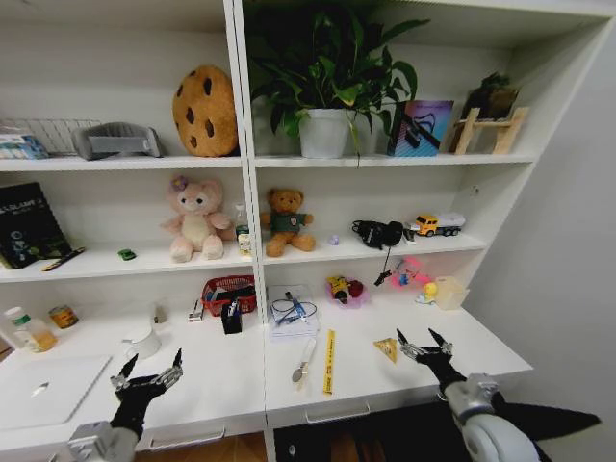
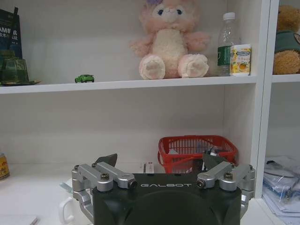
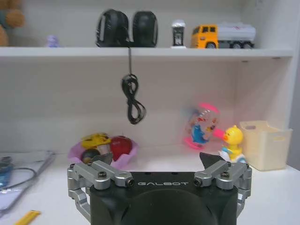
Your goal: Organize the objects on the table.
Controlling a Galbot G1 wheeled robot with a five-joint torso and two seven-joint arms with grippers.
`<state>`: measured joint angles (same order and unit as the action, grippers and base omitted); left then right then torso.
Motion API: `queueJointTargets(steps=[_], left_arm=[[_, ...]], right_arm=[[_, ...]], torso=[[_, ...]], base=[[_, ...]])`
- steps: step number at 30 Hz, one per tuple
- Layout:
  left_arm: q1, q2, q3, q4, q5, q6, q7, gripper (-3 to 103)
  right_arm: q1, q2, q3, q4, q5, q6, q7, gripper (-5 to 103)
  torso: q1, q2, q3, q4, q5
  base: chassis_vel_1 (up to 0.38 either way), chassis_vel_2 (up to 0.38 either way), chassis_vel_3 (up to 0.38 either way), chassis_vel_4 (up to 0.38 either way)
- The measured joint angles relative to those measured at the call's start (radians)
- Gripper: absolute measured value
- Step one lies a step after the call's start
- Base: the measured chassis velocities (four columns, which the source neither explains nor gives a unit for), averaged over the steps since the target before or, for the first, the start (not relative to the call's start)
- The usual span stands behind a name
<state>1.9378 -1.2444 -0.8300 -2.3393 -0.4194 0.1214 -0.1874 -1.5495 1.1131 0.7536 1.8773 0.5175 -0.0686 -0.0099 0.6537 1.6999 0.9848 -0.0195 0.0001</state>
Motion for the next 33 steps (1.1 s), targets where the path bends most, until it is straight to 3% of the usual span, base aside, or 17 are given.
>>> queueJointTargets(steps=[7,9,11,12,13,14,22,33], left_arm=[[0.005,0.0,-0.001,-0.001,0.001,0.001,-0.001,99],[0.006,-0.001,-0.002,-0.001,0.001,0.001,-0.001,99],[0.005,-0.004,0.0,0.001,0.003,0.001,-0.002,99],[0.005,-0.004,0.0,0.001,0.003,0.001,-0.002,99],[0.004,-0.005,0.002,0.001,0.004,0.001,-0.002,99],[0.003,-0.007,0.005,0.001,0.007,0.001,-0.002,99],[0.011,-0.009,-0.004,0.001,0.008,0.002,-0.002,99],[0.011,-0.004,0.0,0.003,0.008,0.002,-0.003,99]], right_arm=[[0.047,-0.003,-0.006,-0.073,0.007,0.005,0.011,100],[0.071,-0.022,-0.043,-0.083,0.033,-0.011,0.008,100],[0.123,-0.056,-0.124,-0.097,0.072,-0.045,-0.009,100],[0.123,-0.056,-0.124,-0.097,0.072,-0.045,-0.009,100],[0.125,-0.059,-0.142,-0.105,0.07,-0.052,-0.013,100],[0.132,-0.059,-0.165,-0.113,0.067,-0.06,-0.012,100],[0.141,-0.059,-0.171,-0.113,0.057,-0.094,0.031,100],[0.192,-0.064,-0.192,-0.245,0.049,-0.095,0.02,100]], torso=[[0.0,0.0,0.0,-0.0003,-0.0002],[0.0,0.0,0.0,-0.0017,-0.0004],[0.0,0.0,0.0,0.0016,-0.0008],[0.0,0.0,0.0,0.0016,-0.0008],[0.0,0.0,0.0,0.0014,-0.0007],[0.0,0.0,0.0,-0.0006,0.0005],[0.0,0.0,0.0,0.0,-0.0004],[0.0,0.0,0.0,-0.0001,0.0]], base=[[0.0,0.0,0.0,0.0],[0.0,0.0,0.0,0.0],[0.0,0.0,0.0,0.0],[0.0,0.0,0.0,0.0],[0.0,0.0,0.0,0.0],[0.0,0.0,0.0,0.0],[0.0,0.0,0.0,0.0],[0.0,0.0,0.0,0.0]])
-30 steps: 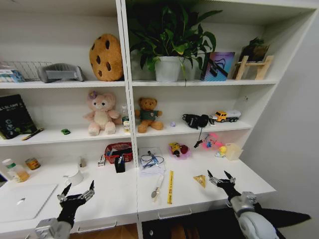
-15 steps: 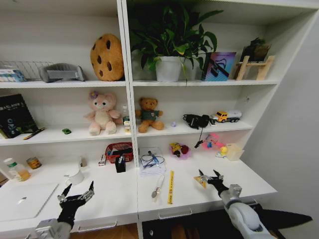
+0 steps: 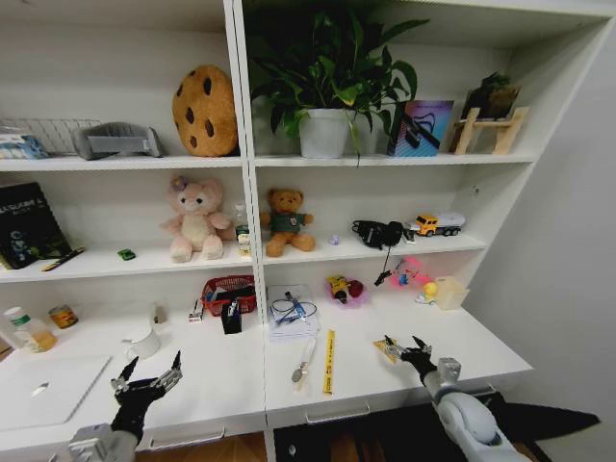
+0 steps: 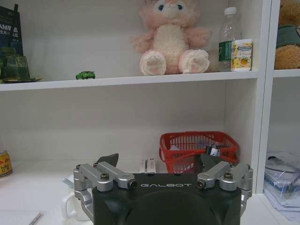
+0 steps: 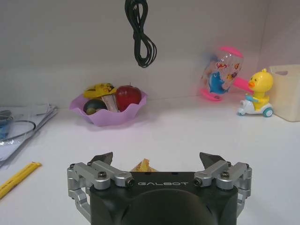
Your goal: Organize the objects on the table.
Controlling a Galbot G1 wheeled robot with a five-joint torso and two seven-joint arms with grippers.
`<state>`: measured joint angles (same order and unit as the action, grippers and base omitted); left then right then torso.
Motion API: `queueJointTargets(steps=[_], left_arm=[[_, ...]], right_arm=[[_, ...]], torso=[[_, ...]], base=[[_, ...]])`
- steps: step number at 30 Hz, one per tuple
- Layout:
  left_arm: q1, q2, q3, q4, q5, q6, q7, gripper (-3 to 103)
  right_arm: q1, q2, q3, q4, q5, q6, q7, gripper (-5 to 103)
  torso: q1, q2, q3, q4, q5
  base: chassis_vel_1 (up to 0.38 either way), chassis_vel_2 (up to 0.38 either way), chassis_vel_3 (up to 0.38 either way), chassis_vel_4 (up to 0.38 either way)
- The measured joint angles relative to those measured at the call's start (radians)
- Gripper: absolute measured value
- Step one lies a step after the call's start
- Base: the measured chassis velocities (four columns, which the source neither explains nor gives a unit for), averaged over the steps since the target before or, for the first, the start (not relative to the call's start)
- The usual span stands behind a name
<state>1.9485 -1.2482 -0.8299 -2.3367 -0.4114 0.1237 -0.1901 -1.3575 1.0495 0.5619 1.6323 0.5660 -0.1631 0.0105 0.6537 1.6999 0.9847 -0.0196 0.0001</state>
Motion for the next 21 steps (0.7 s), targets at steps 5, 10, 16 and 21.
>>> queueJointTargets(steps=[5,10,16,21], left_arm=[[0.0,0.0,-0.002,0.001,-0.002,0.0,-0.001,99],[-0.002,-0.001,-0.004,0.004,-0.003,0.001,-0.001,99],[-0.004,0.0,-0.009,0.011,-0.008,0.001,-0.003,99],[-0.008,-0.001,-0.001,0.014,-0.007,0.003,-0.003,99]], right_arm=[[0.044,-0.001,-0.042,-0.053,0.0,0.0,-0.007,99],[0.075,0.006,-0.076,-0.073,-0.001,-0.008,0.0,95],[0.069,0.007,-0.076,-0.075,-0.012,-0.025,0.022,68],[0.059,0.006,-0.067,-0.069,-0.012,-0.025,0.022,52]], torso=[[0.0,0.0,0.0,0.0001,-0.0001],[0.0,0.0,0.0,0.0003,-0.0001],[0.0,0.0,0.0,-0.0001,-0.0002],[0.0,0.0,0.0,-0.0002,-0.0002]], base=[[0.0,0.0,0.0,0.0],[0.0,0.0,0.0,0.0],[0.0,0.0,0.0,0.0],[0.0,0.0,0.0,0.0]])
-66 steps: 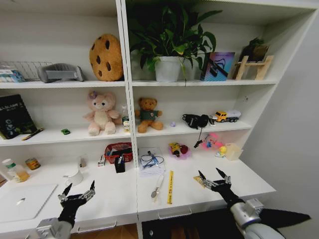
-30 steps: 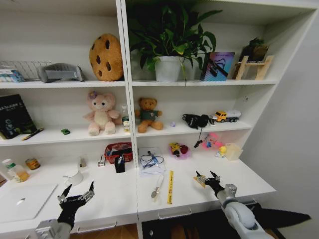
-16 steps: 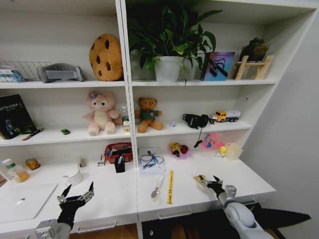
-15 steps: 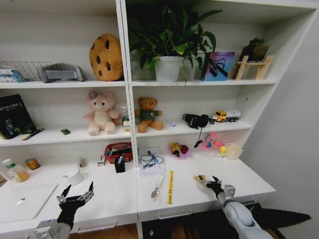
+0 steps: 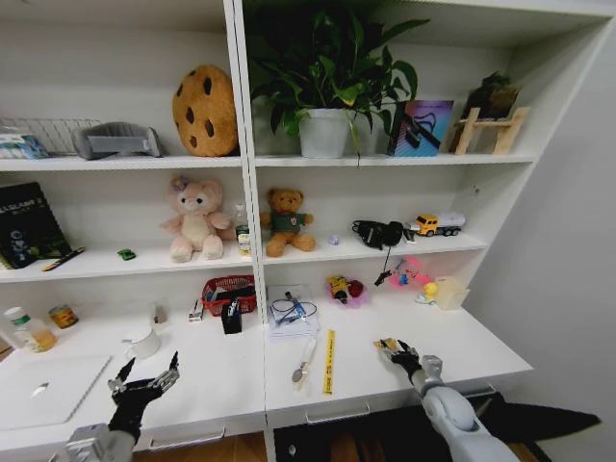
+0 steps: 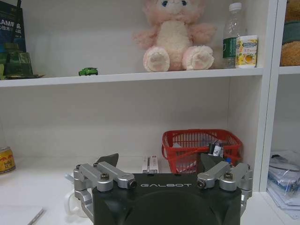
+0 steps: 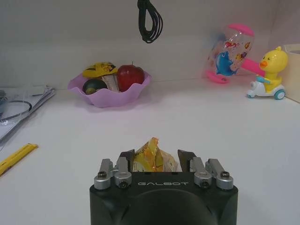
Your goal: Organize the objects on the table.
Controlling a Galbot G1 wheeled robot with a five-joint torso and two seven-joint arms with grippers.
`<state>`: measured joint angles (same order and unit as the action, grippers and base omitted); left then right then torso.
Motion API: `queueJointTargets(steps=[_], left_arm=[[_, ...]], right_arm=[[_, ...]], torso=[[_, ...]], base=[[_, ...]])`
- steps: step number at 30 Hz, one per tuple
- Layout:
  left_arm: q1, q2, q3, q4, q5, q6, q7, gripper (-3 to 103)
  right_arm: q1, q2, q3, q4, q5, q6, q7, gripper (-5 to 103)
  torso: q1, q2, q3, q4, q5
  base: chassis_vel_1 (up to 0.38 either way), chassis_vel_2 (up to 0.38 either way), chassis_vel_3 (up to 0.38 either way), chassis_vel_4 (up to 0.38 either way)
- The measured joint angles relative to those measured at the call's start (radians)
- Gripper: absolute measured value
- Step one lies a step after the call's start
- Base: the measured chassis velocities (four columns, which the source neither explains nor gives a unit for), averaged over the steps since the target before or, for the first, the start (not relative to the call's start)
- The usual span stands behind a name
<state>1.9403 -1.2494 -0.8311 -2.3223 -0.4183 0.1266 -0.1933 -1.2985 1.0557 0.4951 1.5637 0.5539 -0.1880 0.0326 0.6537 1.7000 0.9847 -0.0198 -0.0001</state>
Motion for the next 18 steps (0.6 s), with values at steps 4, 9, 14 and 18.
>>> queueJointTargets(steps=[4,9,14,18], left_arm=[[0.0,0.001,0.001,0.001,0.001,0.001,0.0,99],[0.0,0.003,-0.002,0.002,0.001,0.001,0.0,99],[-0.001,-0.001,-0.001,0.003,0.001,0.001,0.0,99],[-0.001,-0.003,-0.001,0.006,0.001,0.001,0.0,99]], right_arm=[[0.0,-0.004,0.004,0.014,0.002,0.002,-0.009,41],[0.015,-0.011,0.004,0.038,0.015,0.003,-0.009,19],[0.002,-0.015,0.013,0.053,0.016,0.002,-0.007,4],[-0.019,-0.013,0.021,0.064,0.014,0.005,-0.007,1]], torso=[[0.0,0.0,0.0,0.0002,0.0],[0.0,0.0,0.0,0.0004,0.0001],[0.0,0.0,0.0,0.0004,0.0001],[0.0,0.0,0.0,0.0,0.0001]], base=[[0.0,0.0,0.0,0.0],[0.0,0.0,0.0,0.0],[0.0,0.0,0.0,0.0],[0.0,0.0,0.0,0.0]])
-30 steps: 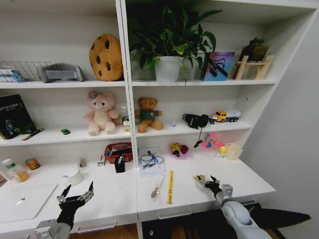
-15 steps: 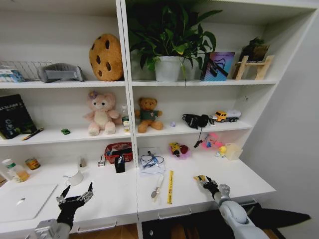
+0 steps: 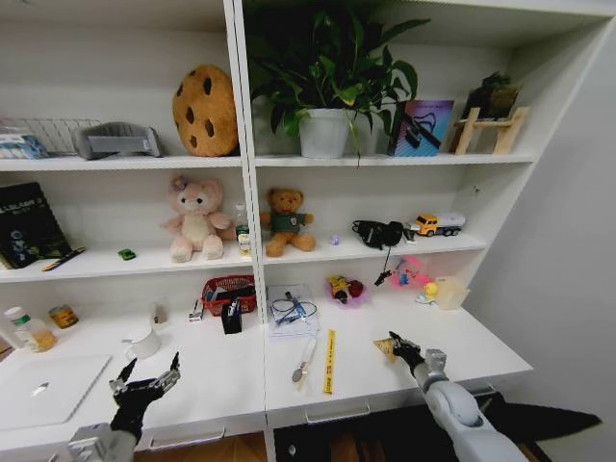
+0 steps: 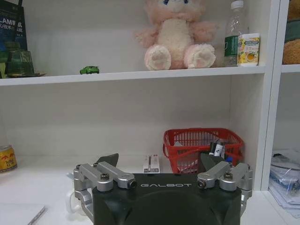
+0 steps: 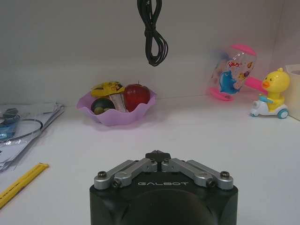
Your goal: Organize the objects on the table.
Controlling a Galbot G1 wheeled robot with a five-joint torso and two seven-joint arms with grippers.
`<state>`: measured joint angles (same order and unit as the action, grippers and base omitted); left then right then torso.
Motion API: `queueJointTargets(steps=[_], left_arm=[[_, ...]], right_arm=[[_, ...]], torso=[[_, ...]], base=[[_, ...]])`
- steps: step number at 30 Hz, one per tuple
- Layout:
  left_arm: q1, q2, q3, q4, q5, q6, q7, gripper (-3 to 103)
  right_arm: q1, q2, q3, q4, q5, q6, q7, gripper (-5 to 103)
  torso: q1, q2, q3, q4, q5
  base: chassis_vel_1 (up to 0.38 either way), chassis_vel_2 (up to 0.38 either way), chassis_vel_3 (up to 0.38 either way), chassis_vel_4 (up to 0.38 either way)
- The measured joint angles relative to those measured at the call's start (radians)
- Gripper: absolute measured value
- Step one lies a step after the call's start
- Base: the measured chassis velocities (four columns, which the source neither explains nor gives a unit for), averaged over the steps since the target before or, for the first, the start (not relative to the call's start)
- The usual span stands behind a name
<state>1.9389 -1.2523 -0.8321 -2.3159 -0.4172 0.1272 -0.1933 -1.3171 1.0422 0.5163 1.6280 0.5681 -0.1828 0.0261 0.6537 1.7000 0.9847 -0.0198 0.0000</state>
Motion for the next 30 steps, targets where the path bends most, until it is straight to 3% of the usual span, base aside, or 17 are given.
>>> queueJointTargets(steps=[5,12,14,21,25,30], left_arm=[[-0.001,0.001,0.002,0.002,0.001,0.0,0.0,99],[-0.002,0.003,0.002,0.003,0.0,-0.002,0.0,99],[-0.003,0.003,0.003,0.003,0.0,-0.002,0.0,99],[-0.002,0.004,0.004,-0.003,0.0,-0.002,0.0,99],[-0.002,0.005,0.004,-0.006,0.001,-0.002,0.0,99],[0.0,0.004,0.004,-0.011,0.002,-0.002,0.001,99]], right_arm=[[-0.011,0.009,0.005,0.002,-0.011,0.02,0.008,-3],[-0.003,0.017,0.004,-0.01,-0.029,0.054,0.016,29],[-0.007,0.017,0.004,-0.01,-0.028,0.054,0.014,29],[-0.017,0.018,-0.002,-0.033,-0.03,0.052,0.01,61],[-0.006,0.012,-0.004,-0.049,-0.028,0.029,-0.002,73],[-0.005,0.01,-0.01,-0.051,-0.023,0.015,-0.008,58]], torso=[[0.0,0.0,0.0,0.0003,0.0],[0.0,0.0,0.0,0.0004,0.0],[0.0,0.0,0.0,0.0003,0.0],[0.0,0.0,0.0,0.0001,0.0],[0.0,0.0,0.0,0.0004,0.0],[0.0,0.0,0.0,0.0002,0.0]], base=[[0.0,0.0,0.0,0.0],[0.0,0.0,0.0,0.0],[0.0,0.0,0.0,0.0],[0.0,0.0,0.0,0.0],[0.0,0.0,0.0,0.0],[0.0,0.0,0.0,0.0]])
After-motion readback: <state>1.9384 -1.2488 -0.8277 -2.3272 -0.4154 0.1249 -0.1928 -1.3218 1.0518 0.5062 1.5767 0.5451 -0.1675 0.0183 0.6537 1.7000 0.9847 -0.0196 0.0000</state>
